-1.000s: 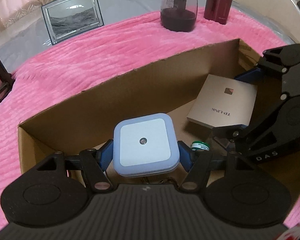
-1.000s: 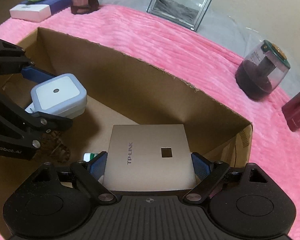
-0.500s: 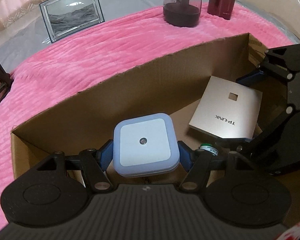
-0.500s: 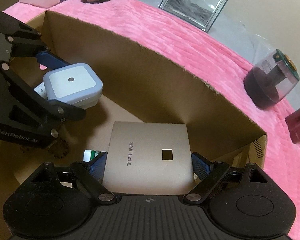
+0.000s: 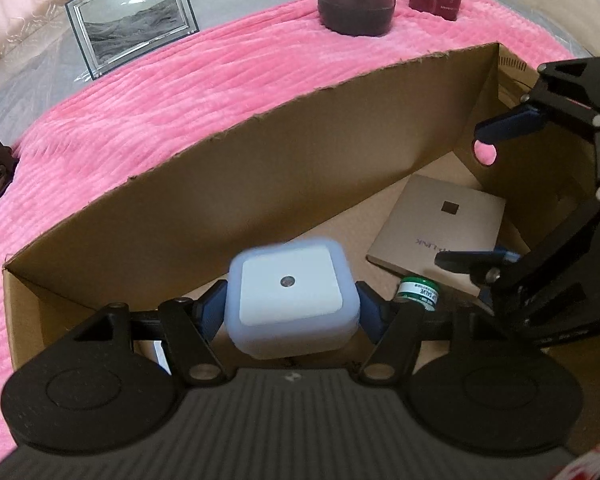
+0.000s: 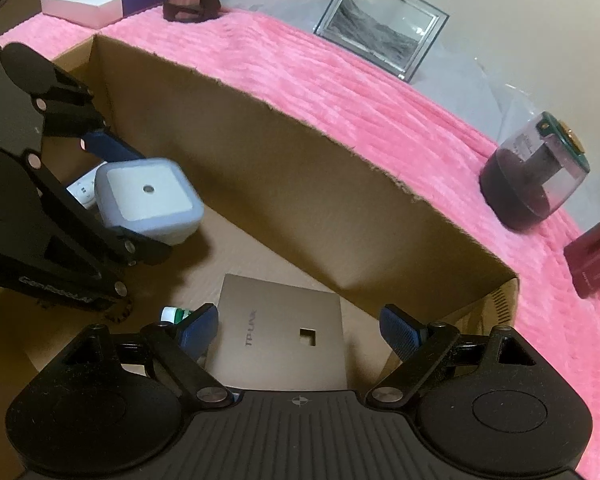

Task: Organize rigid objects
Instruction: 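Open both tools to drop the night light and case inside, then move both tools back toward the plug and Doraemon figure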

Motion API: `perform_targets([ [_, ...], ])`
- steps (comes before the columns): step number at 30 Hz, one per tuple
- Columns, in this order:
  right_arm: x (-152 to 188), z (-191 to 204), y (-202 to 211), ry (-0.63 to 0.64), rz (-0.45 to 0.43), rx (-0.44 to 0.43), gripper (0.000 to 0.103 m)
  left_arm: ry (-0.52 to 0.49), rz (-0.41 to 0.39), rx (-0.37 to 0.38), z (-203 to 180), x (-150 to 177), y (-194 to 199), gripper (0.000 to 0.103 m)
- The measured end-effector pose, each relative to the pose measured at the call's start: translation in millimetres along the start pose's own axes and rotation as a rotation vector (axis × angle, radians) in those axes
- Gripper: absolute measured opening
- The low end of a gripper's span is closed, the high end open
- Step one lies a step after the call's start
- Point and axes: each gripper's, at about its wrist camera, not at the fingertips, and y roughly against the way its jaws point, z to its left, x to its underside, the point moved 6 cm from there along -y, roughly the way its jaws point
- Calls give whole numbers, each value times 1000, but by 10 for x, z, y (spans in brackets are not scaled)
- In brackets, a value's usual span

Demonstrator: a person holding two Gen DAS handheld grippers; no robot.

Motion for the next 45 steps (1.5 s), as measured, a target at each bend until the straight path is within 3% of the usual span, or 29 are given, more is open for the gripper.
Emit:
perform_targets([
  [10, 43, -47, 284, -38, -56, 2, 85, 35, -47, -14, 45, 14, 210, 63],
  [21, 244, -4, 1024, -148, -159, -32, 85, 96, -204, -27, -59, 166, 1006, 63],
  [32, 586, 337, 1834, -205, -256, -25, 85, 120, -319, -21, -403, 650, 1791, 64],
  [45, 1177, 684, 2317, -311, -318, -57, 85, 181, -414, -41, -688, 1355, 2356, 69],
])
